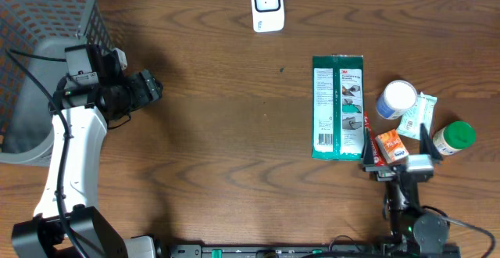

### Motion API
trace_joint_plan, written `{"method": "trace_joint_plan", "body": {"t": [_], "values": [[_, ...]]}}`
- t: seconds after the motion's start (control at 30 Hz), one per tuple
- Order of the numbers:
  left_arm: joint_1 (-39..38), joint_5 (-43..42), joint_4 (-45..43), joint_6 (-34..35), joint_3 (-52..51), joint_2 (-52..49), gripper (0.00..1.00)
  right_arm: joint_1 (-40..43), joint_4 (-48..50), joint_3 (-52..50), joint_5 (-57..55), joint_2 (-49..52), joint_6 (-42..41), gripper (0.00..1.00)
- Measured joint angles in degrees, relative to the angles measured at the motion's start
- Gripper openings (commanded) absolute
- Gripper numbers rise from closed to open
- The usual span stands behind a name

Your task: Scan the item barcode

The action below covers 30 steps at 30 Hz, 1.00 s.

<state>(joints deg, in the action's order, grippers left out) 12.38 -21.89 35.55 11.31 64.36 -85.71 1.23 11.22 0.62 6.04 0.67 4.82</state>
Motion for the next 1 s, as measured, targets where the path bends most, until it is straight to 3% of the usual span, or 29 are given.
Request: {"method": "trace_joint_plan", "body": {"t": [0.17,1.0], "values": [[0.00,0.07,-0.02,0.00,0.00,0.00,0.87,0.00,-14.75,-0.26,0.04,0.07,0.00,0.99],[0.00,0.00,-0.02,0.00,0.00,0.00,0.87,0.00,-14.82,-0.26,-0.02,0.07,0.22,0.99]]}}
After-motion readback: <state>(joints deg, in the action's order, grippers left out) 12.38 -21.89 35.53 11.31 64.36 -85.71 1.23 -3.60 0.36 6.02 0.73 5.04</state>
